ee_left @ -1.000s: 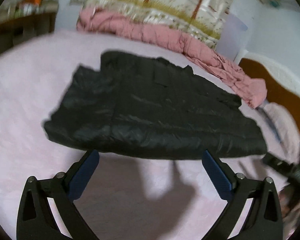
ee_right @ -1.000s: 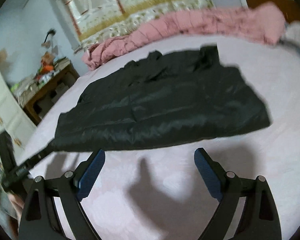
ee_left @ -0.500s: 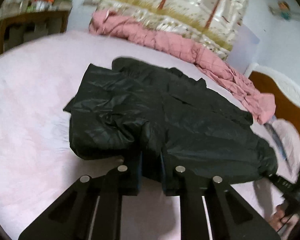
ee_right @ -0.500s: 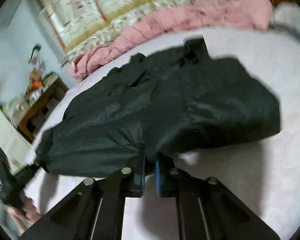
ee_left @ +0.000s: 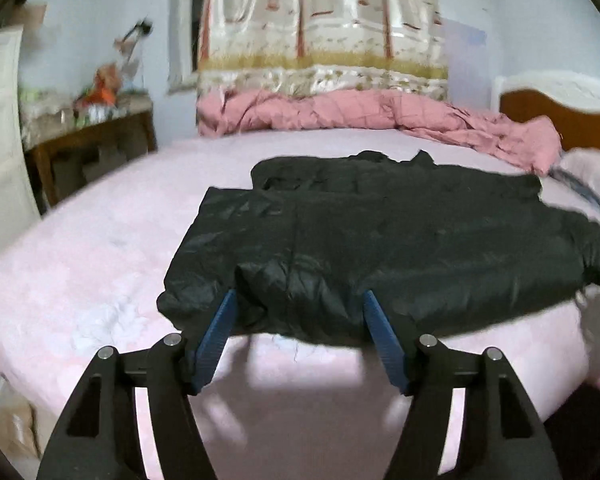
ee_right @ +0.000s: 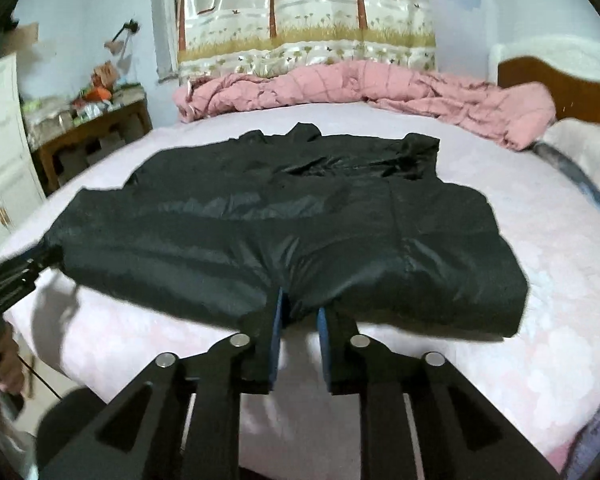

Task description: Fold large clothes

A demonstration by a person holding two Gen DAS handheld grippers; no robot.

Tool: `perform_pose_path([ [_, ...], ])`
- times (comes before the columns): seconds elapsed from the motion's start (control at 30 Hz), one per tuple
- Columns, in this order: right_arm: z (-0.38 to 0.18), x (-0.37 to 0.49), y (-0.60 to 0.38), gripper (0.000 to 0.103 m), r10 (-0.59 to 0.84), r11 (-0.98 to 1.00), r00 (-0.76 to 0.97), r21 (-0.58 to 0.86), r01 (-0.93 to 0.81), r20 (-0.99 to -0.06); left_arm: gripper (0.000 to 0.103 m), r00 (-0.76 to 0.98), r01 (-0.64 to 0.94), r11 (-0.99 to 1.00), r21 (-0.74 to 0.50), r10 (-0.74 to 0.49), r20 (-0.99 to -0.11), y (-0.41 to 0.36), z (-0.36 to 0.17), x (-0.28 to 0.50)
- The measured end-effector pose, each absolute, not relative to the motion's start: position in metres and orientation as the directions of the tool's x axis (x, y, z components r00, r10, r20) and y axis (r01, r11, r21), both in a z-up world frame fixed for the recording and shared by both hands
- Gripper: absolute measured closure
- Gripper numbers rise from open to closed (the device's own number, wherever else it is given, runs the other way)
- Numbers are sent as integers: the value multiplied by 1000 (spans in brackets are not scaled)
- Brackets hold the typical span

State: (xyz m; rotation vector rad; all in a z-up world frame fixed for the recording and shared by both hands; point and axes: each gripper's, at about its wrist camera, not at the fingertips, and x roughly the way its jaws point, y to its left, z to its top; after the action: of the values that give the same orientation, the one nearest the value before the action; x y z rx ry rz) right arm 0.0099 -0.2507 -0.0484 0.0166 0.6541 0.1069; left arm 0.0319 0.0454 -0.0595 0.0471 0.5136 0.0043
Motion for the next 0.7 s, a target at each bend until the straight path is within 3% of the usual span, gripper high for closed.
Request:
perform_pose_path([
  [0.2,-40,-25,-234,49,114,988,814,-19,-152,-570,35,893,53,998,36,-31,-448,37,-55,18],
  [0.3,-29,-33,-219,42,126,974,848,-99,-204,-515,34,911,78,994,82,-38,-411,24,-46,18],
  [0.43,-20,-23,-198,40,137,944,859,-198,-264,-493,26,919,153,984,87,-110,-378,8,-30,25],
  [0.6,-43,9,-186,40,99,906,761,-258,-336,-642,25,802,292,956,6,-242,-546,6,-47,65],
  [0.7,-59,4,-188,40,23,870,758,-360,-336,-652,25,804,282,952,118,-168,-571,2,-64,60],
])
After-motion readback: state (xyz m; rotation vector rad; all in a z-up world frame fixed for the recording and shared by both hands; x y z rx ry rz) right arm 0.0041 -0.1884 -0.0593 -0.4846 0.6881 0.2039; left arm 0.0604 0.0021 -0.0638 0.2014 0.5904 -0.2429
